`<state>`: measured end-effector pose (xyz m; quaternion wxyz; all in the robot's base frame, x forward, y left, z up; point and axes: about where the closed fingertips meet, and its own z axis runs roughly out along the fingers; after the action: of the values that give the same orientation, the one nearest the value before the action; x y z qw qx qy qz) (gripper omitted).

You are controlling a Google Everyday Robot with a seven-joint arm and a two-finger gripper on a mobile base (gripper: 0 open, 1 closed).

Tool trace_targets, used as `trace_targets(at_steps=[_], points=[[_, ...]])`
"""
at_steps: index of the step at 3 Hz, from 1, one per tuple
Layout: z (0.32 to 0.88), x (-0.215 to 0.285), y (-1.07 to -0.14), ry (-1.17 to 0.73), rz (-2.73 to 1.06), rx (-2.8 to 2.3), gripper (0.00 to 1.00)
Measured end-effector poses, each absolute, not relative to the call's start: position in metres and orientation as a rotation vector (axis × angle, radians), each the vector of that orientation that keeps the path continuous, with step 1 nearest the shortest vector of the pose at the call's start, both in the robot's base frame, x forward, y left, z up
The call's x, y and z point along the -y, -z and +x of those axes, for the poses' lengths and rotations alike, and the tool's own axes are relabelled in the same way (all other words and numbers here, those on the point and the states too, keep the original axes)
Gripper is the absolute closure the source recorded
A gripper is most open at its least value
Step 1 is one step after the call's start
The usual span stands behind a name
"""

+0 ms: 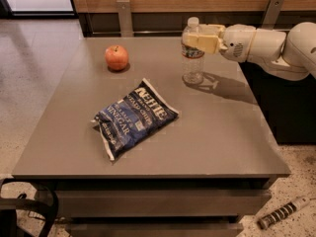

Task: Place water bottle upright

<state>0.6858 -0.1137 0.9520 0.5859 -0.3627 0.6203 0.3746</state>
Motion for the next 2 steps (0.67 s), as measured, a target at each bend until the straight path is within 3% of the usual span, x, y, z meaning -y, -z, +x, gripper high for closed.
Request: trace_targets(at_steps=[2], points=[[0.6858, 0.1137, -0.9525, -0.874, -0.846, -1.446, 1.00]])
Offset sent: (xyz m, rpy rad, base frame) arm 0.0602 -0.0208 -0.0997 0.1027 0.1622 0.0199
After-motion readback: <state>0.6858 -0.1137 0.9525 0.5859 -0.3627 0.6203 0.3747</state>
